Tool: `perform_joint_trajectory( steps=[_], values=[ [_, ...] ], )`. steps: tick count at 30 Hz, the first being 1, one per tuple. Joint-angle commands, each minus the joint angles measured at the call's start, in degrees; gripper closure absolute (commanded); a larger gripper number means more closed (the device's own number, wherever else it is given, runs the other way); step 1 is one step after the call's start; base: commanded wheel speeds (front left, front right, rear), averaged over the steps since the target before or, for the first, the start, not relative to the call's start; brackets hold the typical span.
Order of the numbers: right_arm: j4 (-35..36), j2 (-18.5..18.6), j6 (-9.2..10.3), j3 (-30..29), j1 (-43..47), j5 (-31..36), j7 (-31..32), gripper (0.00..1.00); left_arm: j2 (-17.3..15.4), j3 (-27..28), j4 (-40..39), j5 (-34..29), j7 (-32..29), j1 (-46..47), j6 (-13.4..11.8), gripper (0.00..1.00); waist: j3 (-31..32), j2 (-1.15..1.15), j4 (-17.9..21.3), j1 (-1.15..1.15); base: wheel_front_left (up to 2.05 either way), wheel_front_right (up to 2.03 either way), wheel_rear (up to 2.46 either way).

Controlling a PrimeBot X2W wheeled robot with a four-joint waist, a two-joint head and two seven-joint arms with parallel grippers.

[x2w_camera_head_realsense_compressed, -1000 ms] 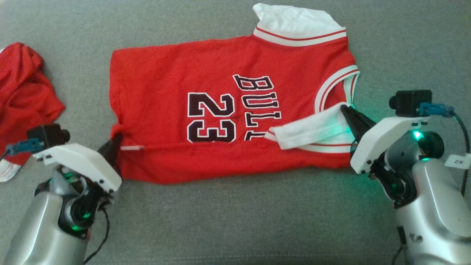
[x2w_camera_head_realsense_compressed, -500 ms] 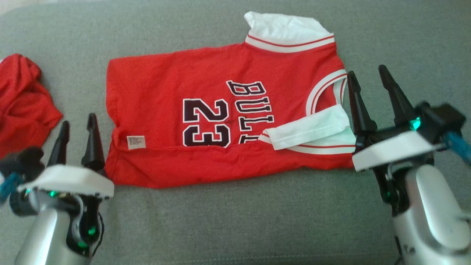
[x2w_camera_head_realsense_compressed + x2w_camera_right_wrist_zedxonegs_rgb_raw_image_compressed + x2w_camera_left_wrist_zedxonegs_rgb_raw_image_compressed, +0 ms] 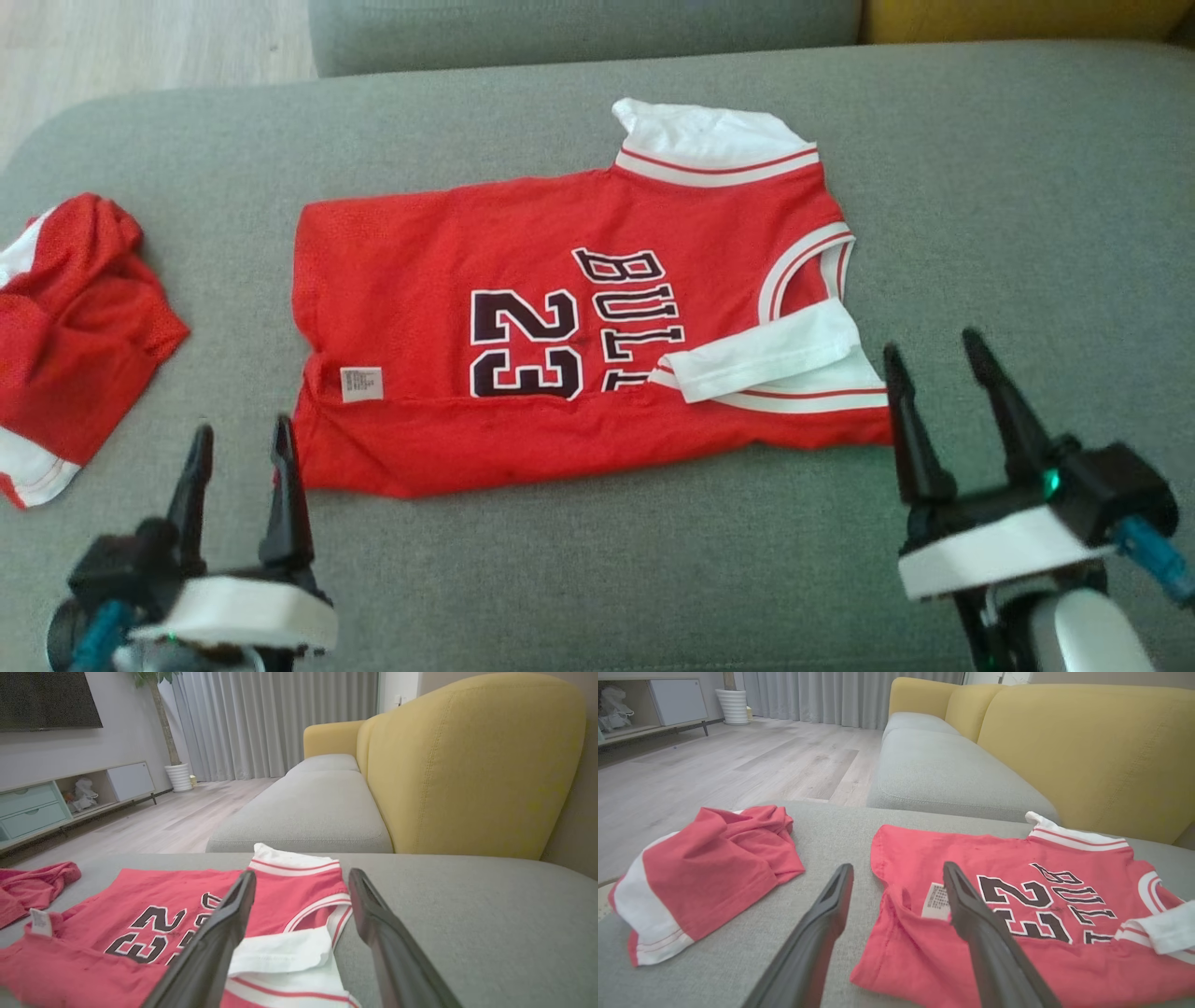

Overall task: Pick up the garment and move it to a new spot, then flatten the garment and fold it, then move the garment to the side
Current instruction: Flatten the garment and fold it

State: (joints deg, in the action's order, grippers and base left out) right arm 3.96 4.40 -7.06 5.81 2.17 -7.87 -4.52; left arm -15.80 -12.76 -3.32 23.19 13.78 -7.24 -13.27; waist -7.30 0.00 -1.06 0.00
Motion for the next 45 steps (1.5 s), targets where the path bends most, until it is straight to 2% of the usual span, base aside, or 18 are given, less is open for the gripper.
perform_joint_trajectory(
  steps=[1, 10, 21, 26, 33, 43, 44, 45],
  values=[
    [2.5, 0.0, -0.43, 1.0, -0.6, 0.4, 0.4, 0.00, -0.7, 1.6, -2.0, -0.8, 0.4, 1.4, -0.7, 0.00, 0.4, 0.00, 0.0, 0.00, 0.00, 0.00, 0.00],
    [4.0, -1.0, -0.43, -0.1, 1.7, 0.1, 1.7, 0.00, -1.3, 1.2, -2.8, -1.2, -0.9, 0.3, -1.6, 0.00, 1.1, 0.00, 0.2, 0.00, 0.00, 0.00, 0.00],
    [2.8, -1.3, -0.43, -0.3, 1.8, -0.4, 2.9, 0.00, -1.4, 0.7, -2.6, 0.0, -1.9, 1.0, -0.9, 0.00, 0.7, 0.00, -0.1, 0.00, 0.00, 0.00, 0.00],
    [-1.4, -1.4, -0.43, -1.3, 0.8, -0.5, 6.4, 0.00, -0.9, -1.1, 0.7, 2.1, -5.3, 4.0, 1.4, 0.00, -0.8, 0.00, -1.0, 0.00, 0.00, 0.00, 0.00],
    [-10.2, -1.5, -0.43, -2.1, -3.3, 0.2, 13.4, 0.00, 0.4, -2.5, 11.3, 6.6, -9.8, 10.3, 5.9, 0.00, -4.7, 0.00, -1.2, 0.00, 0.00, 0.00, 0.00],
    [-16.7, -1.5, -0.43, -2.1, -9.5, -1.8, 15.9, 0.00, 1.8, -2.6, 23.8, 11.8, -13.4, 17.4, 10.8, 0.00, -8.7, 0.00, -1.6, 0.00, 0.00, 0.00, 0.00],
    [-17.2, -1.5, -0.43, -1.9, -9.8, -2.1, 16.2, 0.07, 1.9, -2.6, 24.6, 12.2, -13.5, 17.8, 11.1, 0.00, -8.8, 0.00, -1.6, 0.00, 0.00, 0.00, 0.00],
    [-17.8, -1.5, -0.43, -1.8, -10.0, -2.4, 16.8, 0.59, 1.9, -2.7, 25.2, 12.3, -13.7, 18.0, 11.5, 0.19, -8.9, 0.00, -1.6, 0.00, 0.00, 0.00, 0.00]
  ],
)
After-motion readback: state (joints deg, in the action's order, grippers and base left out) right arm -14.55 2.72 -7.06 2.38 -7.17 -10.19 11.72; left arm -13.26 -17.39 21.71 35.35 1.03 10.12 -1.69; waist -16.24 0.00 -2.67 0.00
